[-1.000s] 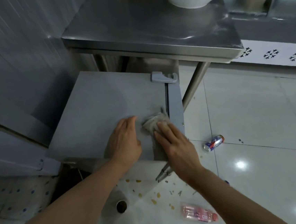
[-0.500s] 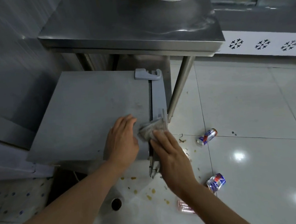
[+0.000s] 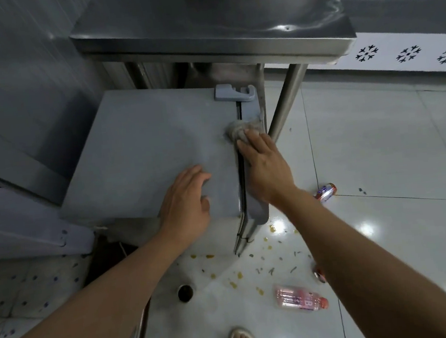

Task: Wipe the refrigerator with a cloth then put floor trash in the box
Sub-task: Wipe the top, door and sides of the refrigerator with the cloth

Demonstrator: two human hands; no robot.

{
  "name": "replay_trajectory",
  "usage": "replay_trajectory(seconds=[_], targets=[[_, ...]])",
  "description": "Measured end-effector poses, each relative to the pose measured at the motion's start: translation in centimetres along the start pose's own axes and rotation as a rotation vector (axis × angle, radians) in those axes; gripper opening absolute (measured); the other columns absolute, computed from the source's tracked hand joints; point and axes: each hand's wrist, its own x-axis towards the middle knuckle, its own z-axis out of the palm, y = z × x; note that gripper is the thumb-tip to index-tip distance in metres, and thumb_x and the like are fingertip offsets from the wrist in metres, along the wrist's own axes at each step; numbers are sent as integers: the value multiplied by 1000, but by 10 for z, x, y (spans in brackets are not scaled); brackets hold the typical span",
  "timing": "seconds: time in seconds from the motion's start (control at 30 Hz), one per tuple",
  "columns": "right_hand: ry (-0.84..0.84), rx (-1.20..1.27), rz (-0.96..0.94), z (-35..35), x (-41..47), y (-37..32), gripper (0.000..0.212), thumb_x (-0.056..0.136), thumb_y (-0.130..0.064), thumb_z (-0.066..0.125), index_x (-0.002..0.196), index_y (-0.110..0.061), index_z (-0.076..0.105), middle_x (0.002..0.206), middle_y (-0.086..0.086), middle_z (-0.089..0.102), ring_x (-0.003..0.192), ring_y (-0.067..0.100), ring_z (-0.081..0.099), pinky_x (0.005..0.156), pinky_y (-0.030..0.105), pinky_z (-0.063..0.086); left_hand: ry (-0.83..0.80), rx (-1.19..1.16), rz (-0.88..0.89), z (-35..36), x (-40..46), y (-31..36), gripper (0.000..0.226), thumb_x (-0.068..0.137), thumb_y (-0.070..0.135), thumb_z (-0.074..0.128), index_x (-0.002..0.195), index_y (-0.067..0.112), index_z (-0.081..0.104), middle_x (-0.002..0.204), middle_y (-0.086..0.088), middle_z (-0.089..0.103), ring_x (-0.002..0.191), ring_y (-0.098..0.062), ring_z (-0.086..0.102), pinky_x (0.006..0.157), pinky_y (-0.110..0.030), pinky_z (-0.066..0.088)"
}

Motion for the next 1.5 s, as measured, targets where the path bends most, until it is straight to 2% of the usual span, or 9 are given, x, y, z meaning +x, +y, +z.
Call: replay_trajectory(seconds=[0.2,0.27,0.43,0.5,0.67,0.83,1.07,1.37,1.5], targets=[[184,62,93,2,-105,-56,48,79,-2,42,124,0,59,136,17,52,128,39,45,103,37,37,-39,-6,50,-12,-18,-13,44,84,2,56,128,5,50,147,-9,36,137,-22,30,114,-33,23],[136,43,170,5,-109,-64,56,76,7,54,131,-3,54,142,14,45,133,36,38,104,37,39,-51,14,71,-18,-24,-23,44,84,1,56,127,5,50,146,-9,37,137,-22,31,113,-32,24],[158,23,467,26,-94,-113,57,89,-2,40,145,-7,31,157,6,18,145,27,8,120,36,14,-52,78,65,-42,-43,-60,48,81,-3,54,128,6,50,146,-8,38,135,-23,32,110,-35,28],[211,39,513,37,-90,-138,56,89,-1,40,144,-7,32,157,5,17,145,29,9,118,36,19,-62,84,70,-50,-50,-71,49,80,-5,53,128,5,49,145,-8,38,134,-24,32,108,-37,30],[203,101,336,53,-85,-186,54,87,5,41,141,-4,40,155,9,25,144,34,16,109,39,35,-113,113,120,-58,-58,-84,55,79,-4,53,133,6,44,148,-9,33,136,-24,28,111,-37,27],[167,-43,353,33,-104,-126,64,81,8,28,144,-4,35,155,13,23,142,36,19,109,45,36,-96,119,139,-63,-56,-89,53,78,-6,53,129,7,48,143,-6,41,131,-25,35,107,-38,33],[262,40,606,43,-90,-142,70,81,10,41,147,-6,26,158,10,9,145,33,5,118,38,17,-73,130,159,-66,-56,-105,56,78,-8,54,132,6,47,144,-9,40,132,-26,35,109,-39,31],[369,93,432,78,-71,-214,63,78,16,41,140,5,36,151,22,26,141,42,18,117,43,15,50,91,27,-90,-61,-158,52,77,-10,55,127,1,49,141,-12,42,130,-31,36,109,-43,31],[346,109,396,86,-62,-236,64,82,12,38,144,-1,31,155,17,20,144,39,11,119,39,8,106,-4,1,-100,-72,-175,47,76,-14,52,122,-2,51,134,-15,46,124,-31,40,106,-28,26]])
